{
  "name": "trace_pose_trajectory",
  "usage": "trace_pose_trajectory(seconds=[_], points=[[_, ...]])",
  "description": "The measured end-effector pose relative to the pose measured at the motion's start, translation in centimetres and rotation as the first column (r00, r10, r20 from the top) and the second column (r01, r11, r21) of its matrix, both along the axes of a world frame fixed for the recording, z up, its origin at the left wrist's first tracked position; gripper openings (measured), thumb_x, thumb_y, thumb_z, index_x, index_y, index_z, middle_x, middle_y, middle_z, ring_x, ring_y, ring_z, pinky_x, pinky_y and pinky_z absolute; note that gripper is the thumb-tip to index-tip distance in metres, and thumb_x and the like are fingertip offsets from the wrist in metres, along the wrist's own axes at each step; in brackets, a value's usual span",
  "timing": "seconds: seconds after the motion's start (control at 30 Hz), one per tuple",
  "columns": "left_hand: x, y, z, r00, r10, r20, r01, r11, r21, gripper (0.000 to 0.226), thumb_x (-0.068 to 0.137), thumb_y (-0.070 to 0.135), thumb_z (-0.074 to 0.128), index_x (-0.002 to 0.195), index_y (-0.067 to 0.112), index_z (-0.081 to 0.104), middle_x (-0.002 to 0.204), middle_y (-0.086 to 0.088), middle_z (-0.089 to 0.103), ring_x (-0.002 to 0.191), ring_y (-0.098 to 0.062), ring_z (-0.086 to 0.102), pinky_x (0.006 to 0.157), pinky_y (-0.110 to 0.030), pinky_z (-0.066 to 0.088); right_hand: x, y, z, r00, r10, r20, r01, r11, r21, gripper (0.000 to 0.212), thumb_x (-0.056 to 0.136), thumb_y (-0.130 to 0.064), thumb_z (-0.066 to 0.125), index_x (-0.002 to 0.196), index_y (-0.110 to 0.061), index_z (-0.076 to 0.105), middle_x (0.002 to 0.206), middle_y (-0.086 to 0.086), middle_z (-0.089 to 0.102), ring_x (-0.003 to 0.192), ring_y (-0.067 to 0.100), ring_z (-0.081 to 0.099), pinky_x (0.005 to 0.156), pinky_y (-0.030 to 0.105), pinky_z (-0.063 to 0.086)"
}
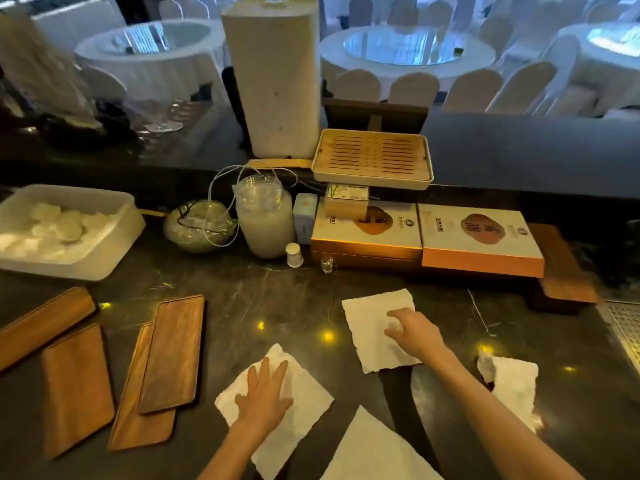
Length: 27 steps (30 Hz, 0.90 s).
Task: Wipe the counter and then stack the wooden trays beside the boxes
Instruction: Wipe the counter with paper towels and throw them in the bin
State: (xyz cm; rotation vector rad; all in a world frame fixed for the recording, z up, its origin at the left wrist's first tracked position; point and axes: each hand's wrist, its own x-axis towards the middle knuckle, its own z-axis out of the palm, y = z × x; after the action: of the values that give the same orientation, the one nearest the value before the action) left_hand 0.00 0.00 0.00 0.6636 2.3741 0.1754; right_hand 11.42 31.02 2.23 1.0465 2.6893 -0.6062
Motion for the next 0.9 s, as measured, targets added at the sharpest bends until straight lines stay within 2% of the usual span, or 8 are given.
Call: trace_pose_trajectory(seconds=[0.07, 0.17, 0.3, 0.4, 0.5, 0.6, 0.73, 0.9], points=[[0.5, -0.2, -0.6, 0.998, 0.032, 0.052, -0.03, 0.998, -0.054, 0.075, 0.095, 0.038, 0.051, 0.151, 0.04, 0.001, 0.163, 0.001, -0.013, 0.15, -0.031, -0.009, 0.113, -0.063, 0.02, -0.7, -0.7, -0.7, 0.999, 0.016, 0.037, -0.016, 1.0, 0.005, 0.053, 0.091, -0.04, 0.059, 0.141, -0.03, 0.044, 0.147, -0.001, 0.046, 0.129, 0.021, 0.05, 0.102, 0.036, 0.045], [1.7, -1.4, -2.0, 0.998, 0.048, 0.044, -0.045, 0.996, -0.072, 0.067, 0.099, 0.033, 0.044, 0.152, 0.035, 0.004, 0.163, 0.0, -0.011, 0.151, -0.029, -0.007, 0.118, -0.052, 0.022, -0.7, -2.2, -2.6, 0.997, 0.033, 0.068, -0.035, 0.999, 0.023, 0.048, 0.094, -0.033, 0.055, 0.141, -0.028, 0.042, 0.143, 0.0, 0.047, 0.124, 0.02, 0.05, 0.096, 0.031, 0.047], [3.4, -3.1, -2.4, 0.99, 0.046, -0.136, -0.042, 0.998, 0.036, 0.051, 0.1, 0.028, 0.042, 0.149, 0.029, 0.027, 0.162, -0.001, 0.014, 0.15, -0.023, 0.014, 0.117, -0.037, 0.028, 1.2, -4.6, -4.0, 1.0, 0.015, -0.016, -0.013, 0.993, 0.118, 0.032, 0.099, -0.021, 0.046, 0.129, -0.023, 0.053, 0.132, 0.001, 0.055, 0.115, 0.018, 0.053, 0.089, 0.026, 0.047], [5.0, -4.4, -1.9, 0.981, 0.073, -0.178, -0.041, 0.983, 0.179, 0.041, 0.1, 0.02, 0.043, 0.141, 0.021, 0.044, 0.155, -0.002, 0.035, 0.144, -0.019, 0.03, 0.112, -0.033, 0.036, 3.2, -6.5, -4.2, 0.996, 0.007, -0.085, 0.001, 0.996, 0.092, 0.028, 0.099, -0.013, 0.047, 0.123, -0.021, 0.06, 0.126, 0.003, 0.061, 0.109, 0.019, 0.057, 0.09, 0.024, 0.049], [6.2, -6.1, -1.7, 0.966, 0.238, -0.097, -0.192, 0.919, 0.345, 0.029, 0.098, 0.017, 0.045, 0.122, 0.02, 0.061, 0.136, -0.002, 0.055, 0.122, -0.019, 0.05, 0.097, -0.032, 0.045, 6.0, -7.6, -4.1, 0.979, -0.071, -0.192, 0.074, 0.997, 0.005, 0.025, 0.099, -0.014, 0.046, 0.118, -0.019, 0.062, 0.121, 0.004, 0.063, 0.102, 0.019, 0.06, 0.082, 0.021, 0.048], [6.6, -7.5, -0.9, 0.953, 0.294, -0.069, -0.234, 0.863, 0.447, 0.018, 0.097, 0.016, 0.047, 0.1, 0.024, 0.062, 0.112, 0.007, 0.057, 0.097, -0.009, 0.049, 0.079, -0.026, 0.039, 8.0, -8.0, -2.9, 0.919, -0.201, -0.34, 0.162, 0.977, -0.141, 0.024, 0.1, -0.015, 0.046, 0.114, -0.018, 0.064, 0.12, 0.003, 0.061, 0.103, 0.018, 0.059, 0.078, 0.014, 0.043], [6.8, -9.6, 1.2, 0.92, 0.373, -0.12, -0.231, 0.763, 0.604, 0.023, 0.089, 0.001, 0.054, 0.102, 0.016, 0.064, 0.102, 0.01, 0.056, 0.096, -0.009, 0.054, 0.079, -0.025, 0.044, 8.2, -8.7, 0.7, 0.836, -0.234, -0.496, 0.16, 0.969, -0.187, 0.017, 0.096, -0.015, 0.054, 0.106, -0.019, 0.067, 0.106, -0.004, 0.061, 0.098, 0.014, 0.06, 0.078, 0.017, 0.042], [8.6, -14.6, 3.2, 0.832, 0.539, -0.132, -0.353, 0.698, 0.622, 0.033, 0.087, -0.006, 0.058, 0.118, 0.003, 0.064, 0.122, -0.004, 0.062, 0.115, -0.016, 0.056, 0.096, -0.02, 0.04, 6.0, -12.6, 4.1, 0.789, -0.188, -0.586, 0.017, 0.958, -0.285, 0.016, 0.093, -0.013, 0.059, 0.104, -0.021, 0.067, 0.107, -0.011, 0.063, 0.089, 0.005, 0.06, 0.077, 0.022, 0.05]])
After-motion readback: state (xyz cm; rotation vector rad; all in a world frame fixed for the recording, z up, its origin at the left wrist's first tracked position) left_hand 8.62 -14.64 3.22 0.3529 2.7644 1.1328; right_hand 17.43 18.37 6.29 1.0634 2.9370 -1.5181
